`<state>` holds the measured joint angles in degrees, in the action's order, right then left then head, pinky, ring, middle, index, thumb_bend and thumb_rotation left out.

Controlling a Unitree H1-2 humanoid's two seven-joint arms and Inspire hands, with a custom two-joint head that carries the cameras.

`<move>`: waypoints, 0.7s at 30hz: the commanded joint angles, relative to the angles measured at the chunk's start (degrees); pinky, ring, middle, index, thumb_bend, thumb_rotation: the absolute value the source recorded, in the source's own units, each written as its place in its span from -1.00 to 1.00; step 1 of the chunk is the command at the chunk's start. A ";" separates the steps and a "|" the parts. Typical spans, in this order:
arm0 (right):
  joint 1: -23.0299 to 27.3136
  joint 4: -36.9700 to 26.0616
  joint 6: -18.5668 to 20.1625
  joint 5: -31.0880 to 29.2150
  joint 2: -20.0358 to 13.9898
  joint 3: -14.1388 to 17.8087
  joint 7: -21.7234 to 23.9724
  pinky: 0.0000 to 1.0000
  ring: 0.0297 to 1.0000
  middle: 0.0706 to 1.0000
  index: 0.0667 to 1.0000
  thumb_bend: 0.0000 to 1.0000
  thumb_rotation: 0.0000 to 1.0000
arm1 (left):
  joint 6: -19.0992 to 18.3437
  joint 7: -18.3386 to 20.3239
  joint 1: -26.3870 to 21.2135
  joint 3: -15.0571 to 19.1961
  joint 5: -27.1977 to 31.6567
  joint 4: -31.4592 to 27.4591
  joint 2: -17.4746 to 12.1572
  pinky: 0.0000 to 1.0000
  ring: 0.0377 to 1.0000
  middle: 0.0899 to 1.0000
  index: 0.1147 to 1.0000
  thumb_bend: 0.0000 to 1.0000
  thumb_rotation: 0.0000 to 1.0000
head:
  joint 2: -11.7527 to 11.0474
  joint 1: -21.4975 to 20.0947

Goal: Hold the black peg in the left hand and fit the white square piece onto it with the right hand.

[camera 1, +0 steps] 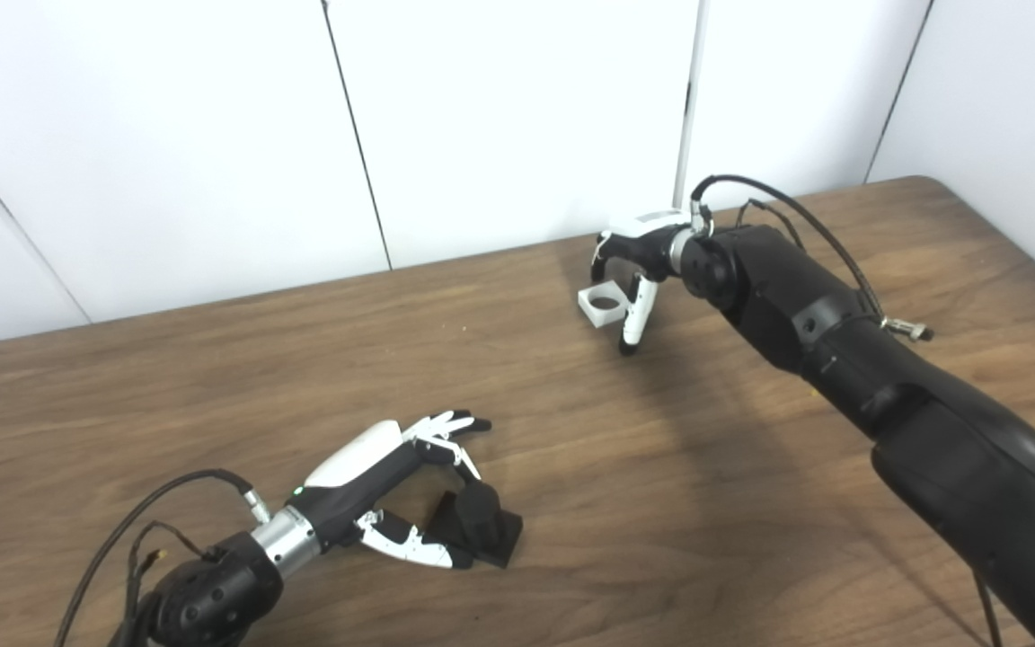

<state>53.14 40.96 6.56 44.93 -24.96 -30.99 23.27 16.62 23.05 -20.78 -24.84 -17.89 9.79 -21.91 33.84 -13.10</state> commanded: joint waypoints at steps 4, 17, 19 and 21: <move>0.71 2.16 -2.19 0.41 0.53 -0.17 -4.42 0.92 0.90 0.82 0.28 0.36 -0.60 | -0.07 2.11 1.55 -0.81 -2.62 0.33 -2.25 1.00 1.00 0.89 -0.15 0.04 -0.85 | 0.05 0.06; 1.12 6.65 -4.45 0.43 1.14 -1.38 -7.82 0.90 0.85 0.75 -0.08 0.02 -0.70 | -1.60 2.40 2.52 -0.77 -2.96 -1.74 -2.07 1.00 1.00 0.89 -0.15 0.04 -0.86 | 0.59 1.05; 1.25 7.37 -4.76 0.40 1.28 -1.54 -8.37 0.90 0.85 0.75 -0.08 0.02 -0.70 | -2.00 2.48 2.70 -0.79 -3.06 -2.10 -2.14 1.00 1.00 0.89 -0.15 0.04 -0.85 | 0.71 1.29; 1.49 8.21 -5.05 0.71 1.42 -2.08 -8.90 0.90 0.84 0.74 -0.08 0.02 -0.69 | -2.25 2.42 2.84 -0.83 -3.11 -2.28 -2.21 1.00 1.00 0.89 -0.15 0.04 -0.85 | 0.75 1.33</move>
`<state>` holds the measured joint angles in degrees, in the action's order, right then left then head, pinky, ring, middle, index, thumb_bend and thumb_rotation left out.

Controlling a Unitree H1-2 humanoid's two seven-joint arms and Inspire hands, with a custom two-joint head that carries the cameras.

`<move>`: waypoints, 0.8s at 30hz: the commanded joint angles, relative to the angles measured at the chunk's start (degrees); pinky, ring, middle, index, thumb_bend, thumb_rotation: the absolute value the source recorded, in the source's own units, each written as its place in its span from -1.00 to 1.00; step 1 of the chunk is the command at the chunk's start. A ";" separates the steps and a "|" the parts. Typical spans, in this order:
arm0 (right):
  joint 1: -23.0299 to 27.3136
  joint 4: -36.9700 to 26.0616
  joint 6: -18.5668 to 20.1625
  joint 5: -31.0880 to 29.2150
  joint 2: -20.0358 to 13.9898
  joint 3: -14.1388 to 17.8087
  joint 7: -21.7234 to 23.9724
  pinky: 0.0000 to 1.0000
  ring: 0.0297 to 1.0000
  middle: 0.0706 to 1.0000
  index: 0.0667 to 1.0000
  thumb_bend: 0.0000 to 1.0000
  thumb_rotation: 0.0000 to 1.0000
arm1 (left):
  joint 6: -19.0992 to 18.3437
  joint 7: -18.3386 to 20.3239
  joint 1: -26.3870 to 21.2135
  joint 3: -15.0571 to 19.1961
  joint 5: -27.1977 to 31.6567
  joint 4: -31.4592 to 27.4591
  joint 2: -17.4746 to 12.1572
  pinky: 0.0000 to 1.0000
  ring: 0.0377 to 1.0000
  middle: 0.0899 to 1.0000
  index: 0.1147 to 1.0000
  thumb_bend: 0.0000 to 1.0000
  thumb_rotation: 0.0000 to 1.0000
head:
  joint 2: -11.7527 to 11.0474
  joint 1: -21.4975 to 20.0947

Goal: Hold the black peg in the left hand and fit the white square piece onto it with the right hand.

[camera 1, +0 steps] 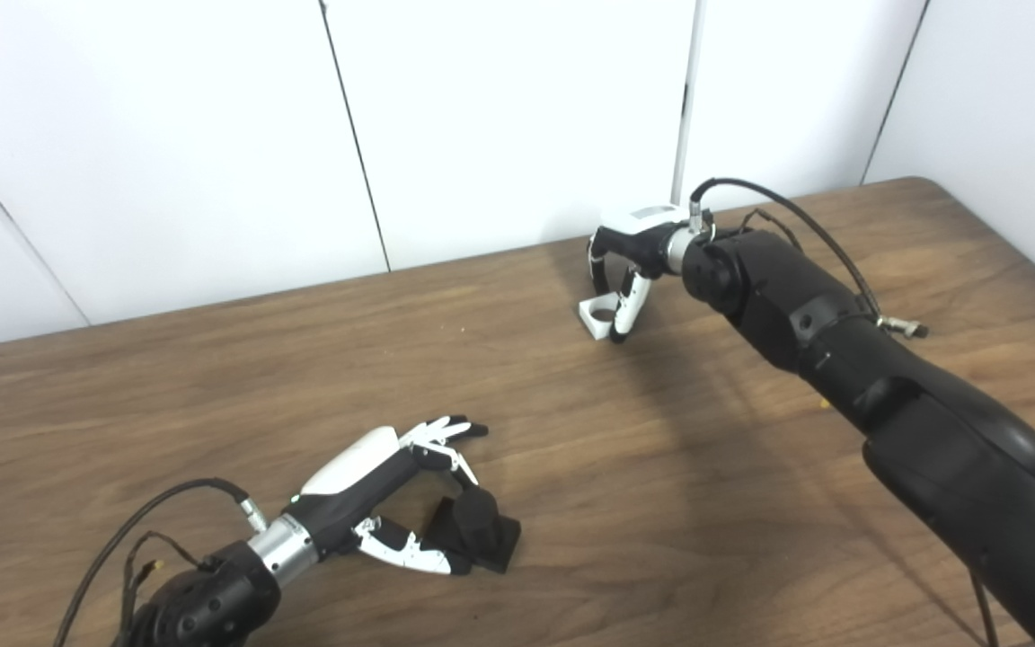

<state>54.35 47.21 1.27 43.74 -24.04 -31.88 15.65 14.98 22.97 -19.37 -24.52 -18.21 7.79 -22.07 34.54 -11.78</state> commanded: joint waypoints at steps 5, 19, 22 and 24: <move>0.83 3.54 -0.67 2.06 0.78 -2.41 -2.39 0.86 0.84 0.73 -0.08 0.02 -0.69 | -0.29 2.40 1.57 -1.08 -2.37 -0.13 -2.17 1.00 1.00 0.89 -0.15 0.04 -0.85 | 0.26 0.27; -0.30 -1.06 -3.67 0.45 -0.65 -1.39 -4.30 0.86 0.84 0.68 -0.11 0.03 -0.72 | -0.40 2.54 0.87 -0.98 -2.69 0.36 -2.63 1.00 1.00 0.88 -0.15 0.04 -0.86 | 0.21 -0.08; -0.67 -3.78 -3.84 0.06 -1.58 -0.50 -3.94 0.87 0.85 0.67 -0.11 0.03 -0.72 | -0.01 2.49 0.55 -0.91 -2.50 0.73 -2.68 1.00 1.00 0.88 -0.15 0.04 -0.86 | 0.17 -0.24; -1.06 -6.04 -3.85 -0.39 -2.26 0.39 -3.43 0.90 0.87 0.68 -0.11 0.02 -0.72 | 0.00 2.66 0.38 -0.88 -2.27 0.83 -2.74 1.00 1.00 0.88 -0.15 0.04 -0.86 | 0.18 -0.32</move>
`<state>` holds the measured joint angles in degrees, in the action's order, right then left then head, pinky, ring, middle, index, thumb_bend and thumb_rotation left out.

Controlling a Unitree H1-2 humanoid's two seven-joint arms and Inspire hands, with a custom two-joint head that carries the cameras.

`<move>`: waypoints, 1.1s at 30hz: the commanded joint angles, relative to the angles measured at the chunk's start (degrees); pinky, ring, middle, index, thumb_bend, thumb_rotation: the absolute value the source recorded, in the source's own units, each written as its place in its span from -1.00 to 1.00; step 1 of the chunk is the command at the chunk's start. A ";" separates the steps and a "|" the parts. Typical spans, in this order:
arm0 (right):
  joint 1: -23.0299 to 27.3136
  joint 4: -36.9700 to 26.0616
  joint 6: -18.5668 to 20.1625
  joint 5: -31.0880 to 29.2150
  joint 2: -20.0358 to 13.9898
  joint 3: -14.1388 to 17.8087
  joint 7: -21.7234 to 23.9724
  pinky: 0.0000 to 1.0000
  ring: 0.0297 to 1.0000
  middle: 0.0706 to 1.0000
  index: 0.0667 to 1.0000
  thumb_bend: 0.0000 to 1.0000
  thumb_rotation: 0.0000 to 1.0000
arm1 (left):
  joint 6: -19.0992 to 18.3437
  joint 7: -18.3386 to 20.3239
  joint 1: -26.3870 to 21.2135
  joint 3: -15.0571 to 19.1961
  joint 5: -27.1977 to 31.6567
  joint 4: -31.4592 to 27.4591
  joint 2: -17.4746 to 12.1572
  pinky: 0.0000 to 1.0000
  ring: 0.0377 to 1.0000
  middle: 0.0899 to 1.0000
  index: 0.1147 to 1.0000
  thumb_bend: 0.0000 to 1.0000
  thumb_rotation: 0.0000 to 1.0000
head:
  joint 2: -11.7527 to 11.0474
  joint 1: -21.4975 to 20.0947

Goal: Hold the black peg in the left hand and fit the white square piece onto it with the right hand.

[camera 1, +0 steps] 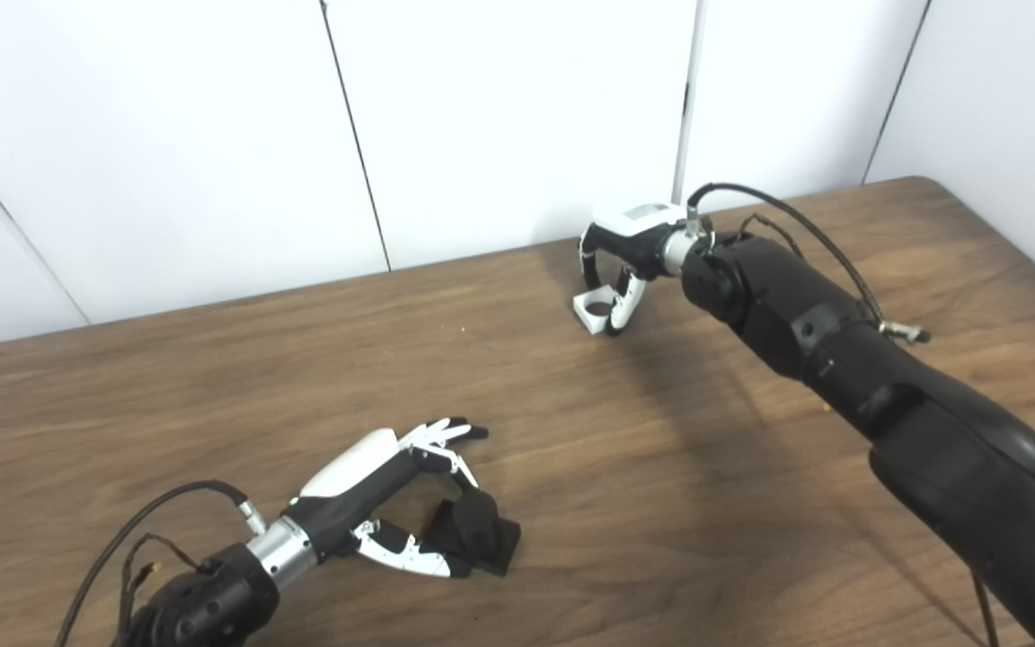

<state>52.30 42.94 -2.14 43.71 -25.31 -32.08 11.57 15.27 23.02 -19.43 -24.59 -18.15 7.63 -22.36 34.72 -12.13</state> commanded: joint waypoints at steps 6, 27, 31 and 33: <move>-0.25 -8.69 -0.32 -0.90 -2.82 2.80 2.59 0.94 0.89 0.69 -0.11 0.02 -0.72 | -0.06 2.88 0.06 -0.80 -2.10 1.36 -2.65 1.00 1.00 0.88 -0.15 0.04 -0.86 | 0.17 -0.02; -5.36 -26.58 -7.73 -5.36 -8.12 9.37 7.72 0.76 0.80 0.65 -0.11 0.03 -0.72 | -3.35 2.34 -1.01 -2.61 -4.24 0.91 0.29 1.00 1.00 0.91 -0.15 0.04 -0.85 | 2.81 16.91; -5.85 -29.31 -8.43 -6.82 -8.59 10.36 9.58 0.81 0.82 0.66 -0.11 0.03 -0.72 | -4.06 1.98 -1.55 -3.21 -5.90 1.51 1.13 1.00 1.00 0.92 -0.14 0.04 -0.84 | 3.34 20.96; -5.82 -30.81 -9.05 -7.31 -8.62 10.45 10.52 0.81 0.81 0.65 -0.11 0.03 -0.72 | -4.78 1.92 -1.69 -3.35 -6.20 1.45 1.38 1.00 1.00 0.93 -0.14 0.04 -0.84 | 3.61 21.97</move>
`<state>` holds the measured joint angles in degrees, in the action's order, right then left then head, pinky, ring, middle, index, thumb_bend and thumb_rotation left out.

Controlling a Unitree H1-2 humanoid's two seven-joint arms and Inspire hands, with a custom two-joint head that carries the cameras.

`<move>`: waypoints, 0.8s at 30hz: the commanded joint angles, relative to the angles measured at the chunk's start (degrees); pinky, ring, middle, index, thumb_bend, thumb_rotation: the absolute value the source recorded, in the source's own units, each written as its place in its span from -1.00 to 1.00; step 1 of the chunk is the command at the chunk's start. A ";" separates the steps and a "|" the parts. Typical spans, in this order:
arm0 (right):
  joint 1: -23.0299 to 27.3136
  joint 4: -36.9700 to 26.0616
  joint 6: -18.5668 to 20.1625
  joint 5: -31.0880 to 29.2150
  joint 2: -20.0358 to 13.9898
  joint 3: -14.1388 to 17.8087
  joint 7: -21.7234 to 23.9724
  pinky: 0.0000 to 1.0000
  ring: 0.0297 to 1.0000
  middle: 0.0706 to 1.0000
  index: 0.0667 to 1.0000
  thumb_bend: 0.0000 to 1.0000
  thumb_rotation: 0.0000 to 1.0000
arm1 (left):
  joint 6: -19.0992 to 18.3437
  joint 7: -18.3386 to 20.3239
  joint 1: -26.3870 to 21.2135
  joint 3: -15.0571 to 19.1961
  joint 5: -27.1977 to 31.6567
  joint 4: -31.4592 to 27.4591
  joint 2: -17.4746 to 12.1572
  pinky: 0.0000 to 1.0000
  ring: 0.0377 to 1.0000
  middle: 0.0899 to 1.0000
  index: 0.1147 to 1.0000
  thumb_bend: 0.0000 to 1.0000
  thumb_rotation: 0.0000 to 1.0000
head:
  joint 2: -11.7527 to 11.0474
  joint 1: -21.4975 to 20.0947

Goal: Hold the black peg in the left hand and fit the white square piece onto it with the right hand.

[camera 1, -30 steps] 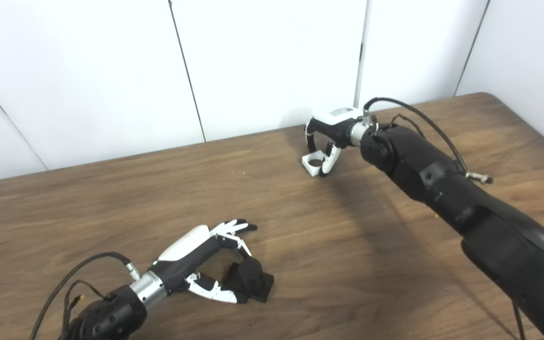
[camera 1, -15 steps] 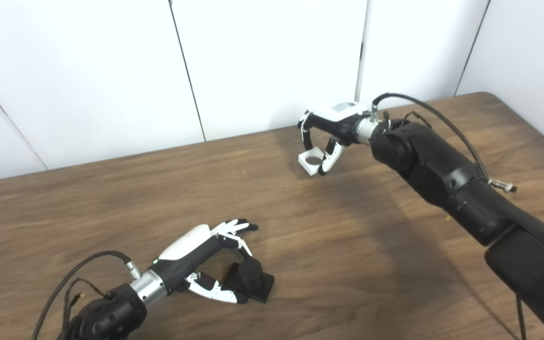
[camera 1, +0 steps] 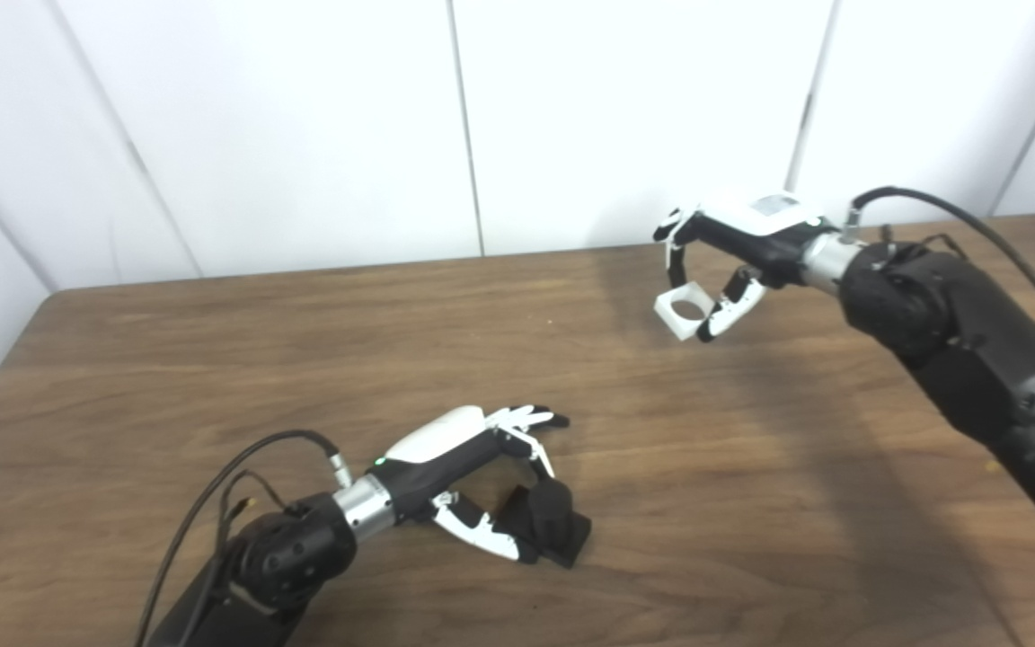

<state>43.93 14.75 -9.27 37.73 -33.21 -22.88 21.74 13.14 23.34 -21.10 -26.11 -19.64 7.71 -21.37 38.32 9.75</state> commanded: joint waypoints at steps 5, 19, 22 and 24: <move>1.88 -8.44 -1.56 -3.19 -0.89 1.69 4.39 0.83 0.82 0.65 -0.11 0.02 -0.72 | -3.03 1.35 -0.45 -1.92 -4.88 1.53 0.87 1.00 1.00 0.93 -0.14 0.04 -0.84 | 0.25 1.59; -0.34 -21.75 0.06 -12.71 0.17 2.60 14.09 0.74 0.77 0.61 -0.12 0.02 -0.71 | -4.02 1.28 -1.33 -1.96 -5.14 2.23 1.67 1.00 1.00 0.92 -0.14 0.04 -0.84 | 0.97 2.31; -0.96 -25.14 2.84 -13.95 0.51 2.54 16.82 0.76 0.79 0.62 -0.12 0.02 -0.71 | -3.89 1.27 -1.51 -2.07 -5.35 2.25 1.60 1.00 1.00 0.92 -0.14 0.04 -0.84 | 1.00 1.93; -1.46 -26.46 3.77 -14.79 0.77 2.57 17.96 0.76 0.79 0.62 -0.12 0.03 -0.72 | -3.98 1.34 -1.54 -1.99 -5.05 2.27 1.62 1.00 1.00 0.92 -0.14 0.04 -0.84 | 1.03 1.85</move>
<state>40.66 -9.72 -7.11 24.38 -32.57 -21.57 39.25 10.54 23.29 -22.47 -26.89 -21.22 8.08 -19.32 39.29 11.51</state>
